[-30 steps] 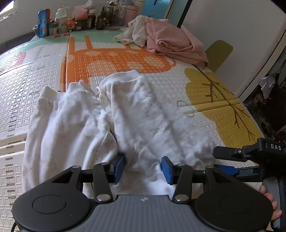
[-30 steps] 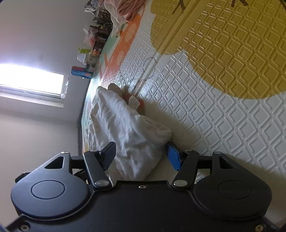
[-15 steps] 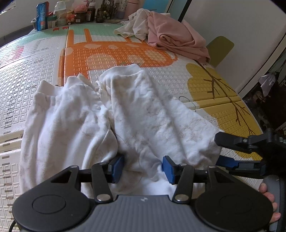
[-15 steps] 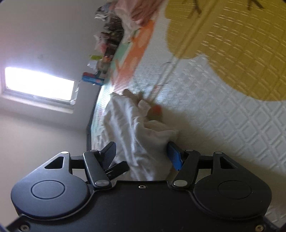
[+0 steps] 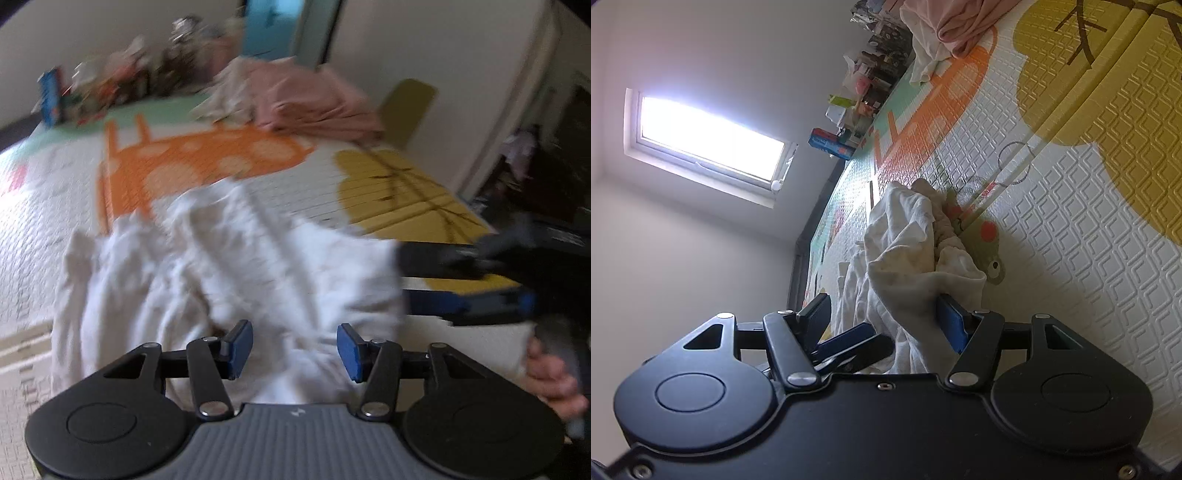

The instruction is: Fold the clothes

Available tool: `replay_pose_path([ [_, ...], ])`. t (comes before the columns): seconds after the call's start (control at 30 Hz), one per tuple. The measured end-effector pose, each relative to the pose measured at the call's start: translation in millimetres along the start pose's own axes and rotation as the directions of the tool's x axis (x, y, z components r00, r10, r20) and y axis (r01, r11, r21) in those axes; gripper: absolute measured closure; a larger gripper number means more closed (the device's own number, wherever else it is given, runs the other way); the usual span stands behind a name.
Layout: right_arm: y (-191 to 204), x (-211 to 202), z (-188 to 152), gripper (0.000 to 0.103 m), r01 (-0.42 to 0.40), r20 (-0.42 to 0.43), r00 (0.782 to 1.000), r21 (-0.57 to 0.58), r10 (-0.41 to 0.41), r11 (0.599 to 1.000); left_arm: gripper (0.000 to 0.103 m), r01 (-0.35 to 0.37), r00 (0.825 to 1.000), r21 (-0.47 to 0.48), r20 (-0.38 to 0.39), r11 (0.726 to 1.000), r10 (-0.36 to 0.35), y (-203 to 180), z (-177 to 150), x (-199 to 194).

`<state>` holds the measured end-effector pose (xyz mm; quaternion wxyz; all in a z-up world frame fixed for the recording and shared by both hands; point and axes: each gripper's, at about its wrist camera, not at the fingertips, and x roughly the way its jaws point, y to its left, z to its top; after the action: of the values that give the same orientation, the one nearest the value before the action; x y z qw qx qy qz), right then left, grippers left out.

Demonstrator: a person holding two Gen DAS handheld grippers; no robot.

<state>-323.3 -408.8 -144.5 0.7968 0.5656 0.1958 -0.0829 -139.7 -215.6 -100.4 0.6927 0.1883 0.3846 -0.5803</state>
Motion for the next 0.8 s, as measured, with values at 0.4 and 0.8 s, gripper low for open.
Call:
replay_pose_path([
  [0.4, 11, 2, 8, 0.045, 0.022, -0.069, 0.997, -0.019, -0.023, 1.0, 0.047, 0.101, 0.995, 0.226, -0.03, 0.969, -0.097, -57, -4, 13],
  [0.8, 18, 1, 6, 0.046, 0.004, -0.097, 0.995, -0.021, -0.006, 1.0, 0.051, -0.015, 0.999, 0.277, -0.036, 0.961, 0.026, -71, -9, 40],
])
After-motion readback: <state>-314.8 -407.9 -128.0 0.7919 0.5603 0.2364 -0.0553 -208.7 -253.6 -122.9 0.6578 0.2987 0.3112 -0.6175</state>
